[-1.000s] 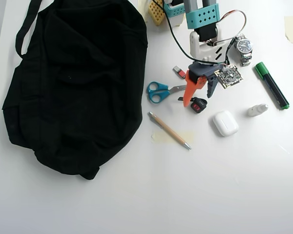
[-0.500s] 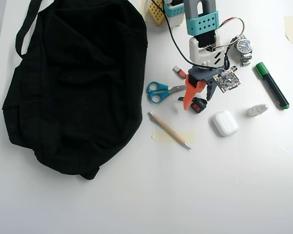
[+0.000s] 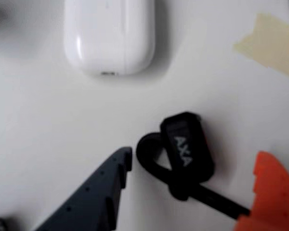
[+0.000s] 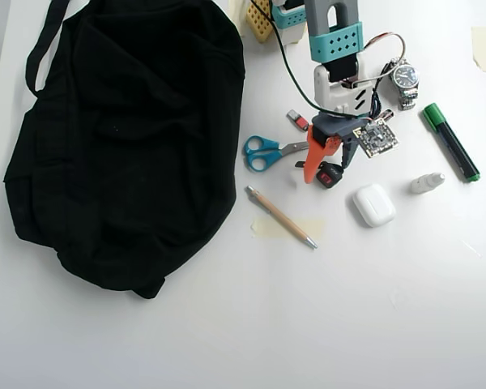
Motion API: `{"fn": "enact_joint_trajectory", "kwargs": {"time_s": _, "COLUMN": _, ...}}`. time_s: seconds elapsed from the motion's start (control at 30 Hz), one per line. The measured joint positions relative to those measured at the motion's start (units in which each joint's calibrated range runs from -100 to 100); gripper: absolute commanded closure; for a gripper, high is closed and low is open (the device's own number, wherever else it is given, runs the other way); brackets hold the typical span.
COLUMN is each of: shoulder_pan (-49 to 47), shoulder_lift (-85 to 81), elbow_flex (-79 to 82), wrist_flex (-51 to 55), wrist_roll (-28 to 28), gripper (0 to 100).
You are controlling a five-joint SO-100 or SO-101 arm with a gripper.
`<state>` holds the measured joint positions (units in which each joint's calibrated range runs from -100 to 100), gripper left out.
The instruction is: Put the black bike light into the black bag
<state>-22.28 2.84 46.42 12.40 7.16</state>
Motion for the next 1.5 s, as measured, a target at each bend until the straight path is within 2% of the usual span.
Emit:
{"fn": "enact_joint_trajectory", "kwargs": {"time_s": 0.33, "shoulder_pan": 0.0, "shoulder_lift": 2.4, "elbow_flex": -2.3, "wrist_flex": 0.0, "wrist_roll": 0.0, "gripper": 68}}
{"fn": "enact_joint_trajectory", "kwargs": {"time_s": 0.43, "shoulder_pan": 0.0, "shoulder_lift": 2.4, "elbow_flex": -2.3, "wrist_flex": 0.0, "wrist_roll": 0.0, "gripper": 76}}
{"fn": "enact_joint_trajectory", "kwargs": {"time_s": 0.6, "shoulder_pan": 0.0, "shoulder_lift": 2.4, "elbow_flex": -2.3, "wrist_flex": 0.0, "wrist_roll": 0.0, "gripper": 94}}
{"fn": "enact_joint_trajectory", "kwargs": {"time_s": 0.67, "shoulder_pan": 0.3, "shoulder_lift": 2.3, "elbow_flex": -2.7, "wrist_flex": -0.9, "wrist_roll": 0.0, "gripper": 98}}
{"fn": "enact_joint_trajectory", "kwargs": {"time_s": 1.27, "shoulder_pan": -0.6, "shoulder_lift": -1.3, "elbow_flex": -2.9, "wrist_flex": 0.5, "wrist_roll": -1.8, "gripper": 98}}
{"fn": "enact_joint_trajectory", "kwargs": {"time_s": 1.5, "shoulder_pan": 0.2, "shoulder_lift": -9.8, "elbow_flex": -7.3, "wrist_flex": 17.2, "wrist_roll": 0.2, "gripper": 98}}
